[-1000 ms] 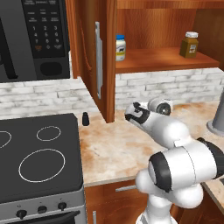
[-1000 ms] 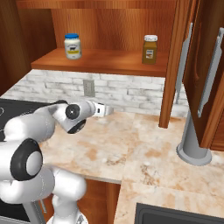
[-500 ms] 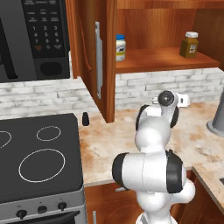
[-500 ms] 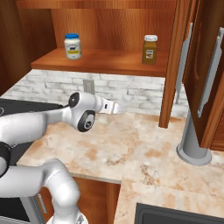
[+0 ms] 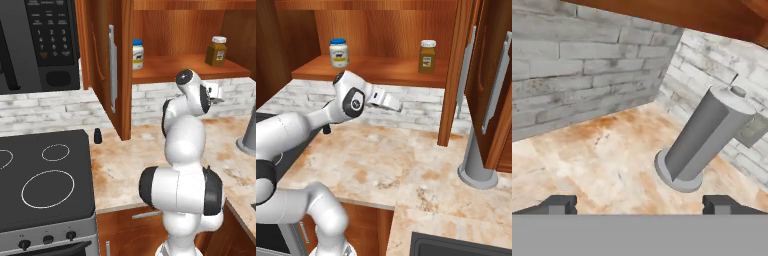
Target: Collect the turmeric, mayonnaise, and shaker from the cabinet and place them next to the stove.
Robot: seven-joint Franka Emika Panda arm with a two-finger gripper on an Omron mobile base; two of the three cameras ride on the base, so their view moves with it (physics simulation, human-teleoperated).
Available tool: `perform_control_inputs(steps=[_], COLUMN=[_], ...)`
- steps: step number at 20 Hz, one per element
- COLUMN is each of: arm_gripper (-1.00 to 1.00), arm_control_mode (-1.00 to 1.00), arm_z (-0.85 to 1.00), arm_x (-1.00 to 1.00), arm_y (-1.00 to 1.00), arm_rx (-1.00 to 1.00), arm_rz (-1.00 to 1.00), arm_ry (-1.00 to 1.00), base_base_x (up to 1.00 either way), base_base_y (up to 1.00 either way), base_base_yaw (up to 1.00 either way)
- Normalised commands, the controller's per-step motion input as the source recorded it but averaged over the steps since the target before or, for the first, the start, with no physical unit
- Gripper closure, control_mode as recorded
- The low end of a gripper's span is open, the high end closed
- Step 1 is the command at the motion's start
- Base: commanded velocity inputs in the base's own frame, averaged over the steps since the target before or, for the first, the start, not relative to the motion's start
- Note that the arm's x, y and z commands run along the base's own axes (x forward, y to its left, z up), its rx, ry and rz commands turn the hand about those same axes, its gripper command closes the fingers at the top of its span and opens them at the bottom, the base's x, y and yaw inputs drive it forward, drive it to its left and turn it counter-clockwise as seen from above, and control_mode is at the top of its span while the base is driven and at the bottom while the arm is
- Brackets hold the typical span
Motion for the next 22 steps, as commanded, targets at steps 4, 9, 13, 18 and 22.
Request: perform_control_inputs(steps=[4,9,13,18,22], arm_gripper=[-1.00,-1.00,-1.00,-1.00,-1.00], arm_control_mode=[-1.00,-1.00,-1.00,-1.00,-1.00], arm_z=[0.30,0.78,0.69,0.53,0.46], arm_x=[-0.09,-0.01,0.00,0.00,0.00], arm_y=[-0.34,-0.36,-0.17,0.02,0.01], arm_rx=[0.07,0.05,0.01,0.00,0.00], arm_rz=[0.00,-0.05,-0.07,-0.06,-0.04], arm_ry=[-0.19,-0.23,-0.20,-0.14,-0.10], base_base_x=[0.00,0.00,0.00,0.00,0.00], base_base_y=[0.00,0.00,0.00,0.00,0.00], base_base_yaw=[0.00,0.00,0.00,0.00,0.00])
